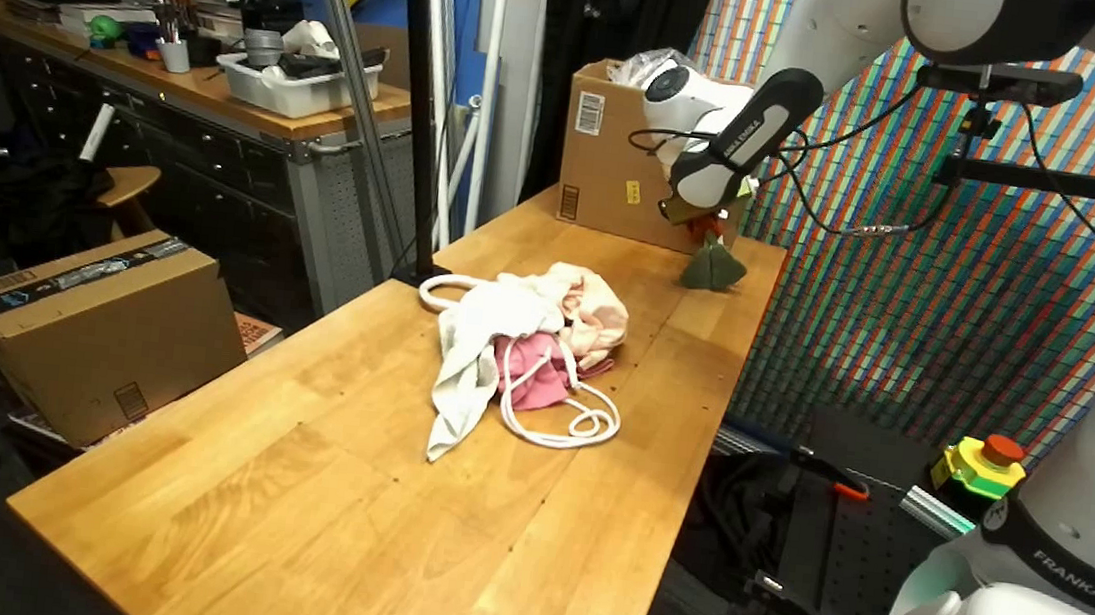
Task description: Separate the items on the table
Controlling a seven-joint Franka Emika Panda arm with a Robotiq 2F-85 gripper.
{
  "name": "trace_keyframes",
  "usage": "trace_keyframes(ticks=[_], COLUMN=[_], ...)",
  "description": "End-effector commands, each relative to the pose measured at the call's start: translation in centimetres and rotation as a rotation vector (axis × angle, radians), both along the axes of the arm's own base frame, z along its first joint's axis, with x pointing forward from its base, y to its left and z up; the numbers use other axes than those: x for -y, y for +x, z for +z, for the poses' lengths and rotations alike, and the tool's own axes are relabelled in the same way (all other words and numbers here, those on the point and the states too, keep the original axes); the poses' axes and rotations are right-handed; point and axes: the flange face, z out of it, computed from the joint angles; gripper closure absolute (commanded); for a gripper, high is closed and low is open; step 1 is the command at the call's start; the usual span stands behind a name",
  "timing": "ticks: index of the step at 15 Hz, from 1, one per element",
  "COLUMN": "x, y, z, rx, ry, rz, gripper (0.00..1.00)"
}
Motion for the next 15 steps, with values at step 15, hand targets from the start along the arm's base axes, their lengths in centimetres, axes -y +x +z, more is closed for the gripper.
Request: trace_keyframes(ticks=[15], x=[-13.5], y=[3.4], z=[4.9], rx=[0.065], ry=[0.105], rz=[0.282], gripper=[0.0])
